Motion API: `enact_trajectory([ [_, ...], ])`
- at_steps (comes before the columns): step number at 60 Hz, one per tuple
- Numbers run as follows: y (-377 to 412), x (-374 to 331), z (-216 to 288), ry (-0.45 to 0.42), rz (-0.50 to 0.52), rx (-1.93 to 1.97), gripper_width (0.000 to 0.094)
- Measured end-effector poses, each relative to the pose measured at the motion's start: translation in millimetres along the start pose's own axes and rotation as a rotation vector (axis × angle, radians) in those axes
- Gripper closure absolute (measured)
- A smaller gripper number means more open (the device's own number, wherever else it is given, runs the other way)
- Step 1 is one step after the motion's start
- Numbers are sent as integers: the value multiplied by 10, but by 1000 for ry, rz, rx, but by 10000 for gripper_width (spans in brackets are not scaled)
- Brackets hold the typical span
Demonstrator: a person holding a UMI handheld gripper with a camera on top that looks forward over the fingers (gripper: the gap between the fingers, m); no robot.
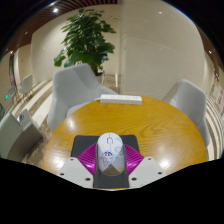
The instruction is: Arrange mouse
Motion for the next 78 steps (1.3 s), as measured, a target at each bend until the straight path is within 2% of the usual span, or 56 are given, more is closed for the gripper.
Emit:
enact_trajectory([
  [8,149,483,-339,98,-9,-66,582],
  [16,167,646,-610,139,-24,-73,552],
  [17,169,626,-640,140,-23,-70,508],
  [22,163,617,-619,133,-28,-66,402],
  [27,206,556,-640,150,5,-61,53],
  [29,222,516,-619,153,20,-51,96],
  [32,227,384,-577,146,31,-40,68],
  [40,162,-227,-580,145,28,-47,70],
  [58,-221,-1679,-1203,204,-51,8,74],
  [78,-636,-2137,-1402,173,-143,25,70],
])
Point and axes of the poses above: the point between the fingertips, and its own axes, seen from behind it with the camera up: y to the left, z up, x forward, the way the camera looks, the point moved 6 cm from there along -x, backward, against the way the camera looks, and after that the axes turned 6 degrees about z, right-handed, at the moved point
